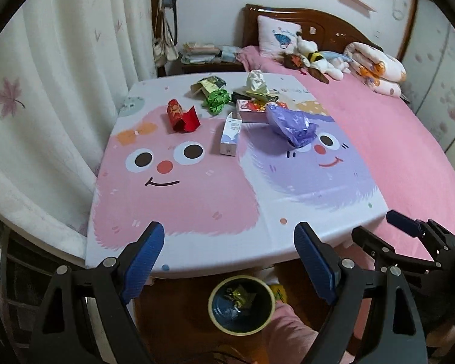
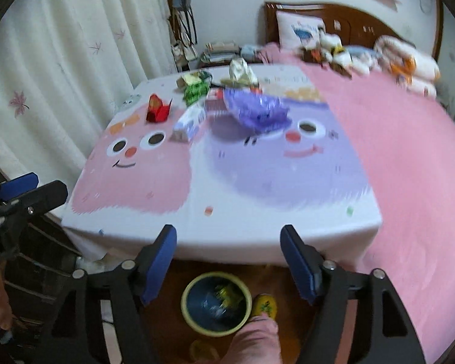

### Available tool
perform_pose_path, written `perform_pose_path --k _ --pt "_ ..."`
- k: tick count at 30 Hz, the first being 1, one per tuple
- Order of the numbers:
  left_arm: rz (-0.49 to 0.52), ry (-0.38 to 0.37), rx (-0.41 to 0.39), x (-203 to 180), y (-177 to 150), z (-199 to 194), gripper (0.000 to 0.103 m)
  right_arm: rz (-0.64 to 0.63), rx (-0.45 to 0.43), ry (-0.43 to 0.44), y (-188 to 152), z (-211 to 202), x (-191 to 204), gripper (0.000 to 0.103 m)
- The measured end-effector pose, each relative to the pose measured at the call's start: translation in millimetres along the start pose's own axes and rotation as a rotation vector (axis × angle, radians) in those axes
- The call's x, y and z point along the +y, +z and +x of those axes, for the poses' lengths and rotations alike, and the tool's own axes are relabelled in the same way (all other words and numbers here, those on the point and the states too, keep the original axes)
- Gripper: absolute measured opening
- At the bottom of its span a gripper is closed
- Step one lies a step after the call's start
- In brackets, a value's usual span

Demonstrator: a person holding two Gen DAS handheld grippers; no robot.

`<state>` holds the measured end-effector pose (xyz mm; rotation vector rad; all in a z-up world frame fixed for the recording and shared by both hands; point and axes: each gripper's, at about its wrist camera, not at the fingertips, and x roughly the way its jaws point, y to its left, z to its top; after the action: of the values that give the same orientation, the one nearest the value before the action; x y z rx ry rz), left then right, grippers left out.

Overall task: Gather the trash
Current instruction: 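Raise both tools back toward the table, then grasp the white box with the left tool while the right grasps the purple bag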

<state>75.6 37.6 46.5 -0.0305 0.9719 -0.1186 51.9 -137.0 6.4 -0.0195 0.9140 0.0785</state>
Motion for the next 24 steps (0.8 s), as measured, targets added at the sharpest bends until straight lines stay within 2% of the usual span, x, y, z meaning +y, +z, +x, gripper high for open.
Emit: perform_pose_path --k 4,8,15,24 --pt "-0.021 0.030 0.023 2 19 27 0.086 -0.045 -0.031 -0.007 26 22 -9 0.077" --pt "-0.083 0.032 0.055 4 46 60 0.086 -0.105 -0.019 -0.024 54 56 -18 0.077" --pt "-0.109 0.077 0.113 -7 101 134 0.086 -0.242 -0.011 -0.053 99 130 -36 0.077" --pt "-0.162 0.138 0.204 -14 138 218 0.086 -0.419 -0.016 -0.023 125 203 -36 0.077"
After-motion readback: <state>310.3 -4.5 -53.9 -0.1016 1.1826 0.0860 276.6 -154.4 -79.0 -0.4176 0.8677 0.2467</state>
